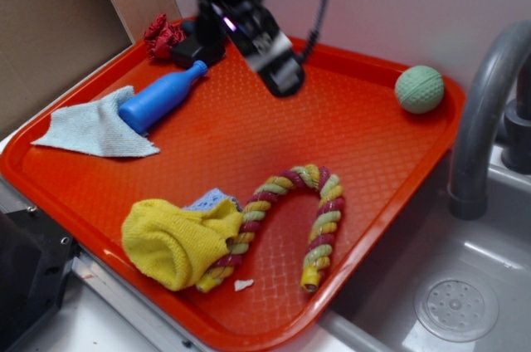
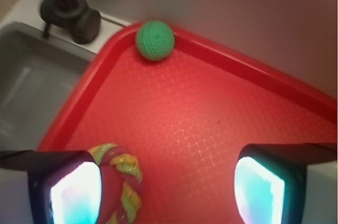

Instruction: Grab the green ball.

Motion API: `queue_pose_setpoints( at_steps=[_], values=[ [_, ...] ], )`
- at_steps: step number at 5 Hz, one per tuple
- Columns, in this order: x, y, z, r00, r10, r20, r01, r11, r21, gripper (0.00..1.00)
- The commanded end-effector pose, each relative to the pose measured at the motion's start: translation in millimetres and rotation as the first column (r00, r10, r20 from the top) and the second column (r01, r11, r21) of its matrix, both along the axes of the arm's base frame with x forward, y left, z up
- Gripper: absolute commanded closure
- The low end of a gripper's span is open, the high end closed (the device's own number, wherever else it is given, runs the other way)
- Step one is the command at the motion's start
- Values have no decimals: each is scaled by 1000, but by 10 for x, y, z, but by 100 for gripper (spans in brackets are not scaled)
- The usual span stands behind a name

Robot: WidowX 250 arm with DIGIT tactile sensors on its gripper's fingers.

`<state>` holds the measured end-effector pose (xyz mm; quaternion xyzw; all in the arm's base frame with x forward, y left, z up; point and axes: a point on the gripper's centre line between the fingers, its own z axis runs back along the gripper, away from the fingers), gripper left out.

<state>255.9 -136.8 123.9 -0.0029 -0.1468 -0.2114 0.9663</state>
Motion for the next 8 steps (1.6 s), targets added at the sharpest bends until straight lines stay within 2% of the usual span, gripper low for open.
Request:
queue_pose_setpoints(
  at_steps=[1, 2, 3, 4, 5, 7, 8],
  values=[
    [35, -145, 245, 998, -9, 61, 11, 999, -35, 0],
    [35, -145, 245, 998, -9, 61, 11, 999, -35, 0],
    [368, -386, -100, 997, -76, 4, 76, 997, 30, 0],
    [602, -556, -246, 991, -130, 11, 130, 991, -8, 0],
    [808, -615, -296, 995, -102, 3, 102, 995, 10, 0],
    [926, -556, -417, 997, 72, 14, -71, 996, -57, 0],
    [849, -579, -551, 993, 116, 17, -113, 985, -128, 0]
  ],
)
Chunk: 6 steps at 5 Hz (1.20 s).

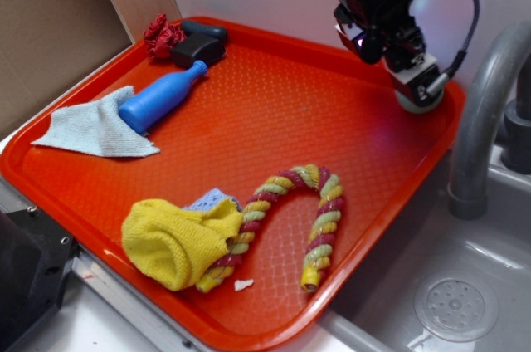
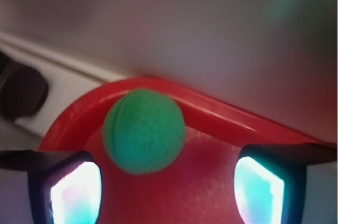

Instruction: Grab the green ball.

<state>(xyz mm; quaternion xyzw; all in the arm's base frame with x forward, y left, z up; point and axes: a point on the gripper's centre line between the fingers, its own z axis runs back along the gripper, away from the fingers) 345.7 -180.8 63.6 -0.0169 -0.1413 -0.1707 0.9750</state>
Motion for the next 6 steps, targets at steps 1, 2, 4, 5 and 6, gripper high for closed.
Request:
queue_pose_setpoints(
  at_steps=[1, 2, 4, 5, 6],
  values=[
    [-121, -218, -25, 998, 32, 59, -26, 995, -96, 0],
    [-138, -270, -83, 998, 8, 55, -2, 994, -109, 0],
    [-95, -430, -103, 993, -78, 83, 90, 985, -145, 0],
    [-39, -510, -189, 995, -76, 72, 86, 986, -142, 100],
    [-39, -519, -227, 996, -71, 60, 79, 986, -144, 100]
  ],
)
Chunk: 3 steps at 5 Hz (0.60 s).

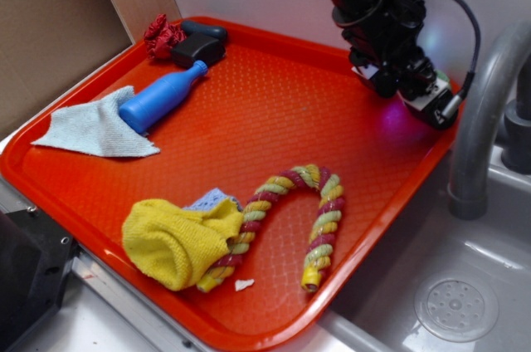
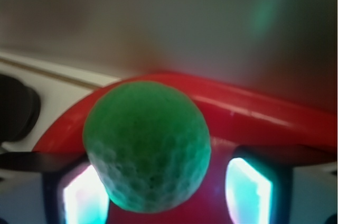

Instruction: Grab the green ball.

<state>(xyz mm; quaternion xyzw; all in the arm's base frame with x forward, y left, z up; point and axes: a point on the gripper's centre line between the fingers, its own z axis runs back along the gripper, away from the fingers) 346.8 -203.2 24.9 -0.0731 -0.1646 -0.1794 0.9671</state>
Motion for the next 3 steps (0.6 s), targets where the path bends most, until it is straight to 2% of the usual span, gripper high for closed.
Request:
queue_pose_setpoints(
  at_steps=[1, 2, 3],
  values=[
    [-78, -308, 157, 999, -40, 30, 41, 999, -28, 100],
    [-154, -262, 229, 997, -48, 58, 50, 998, -38, 100],
    [-297, -87, 468, 994, -52, 96, 57, 998, -42, 100]
  ],
)
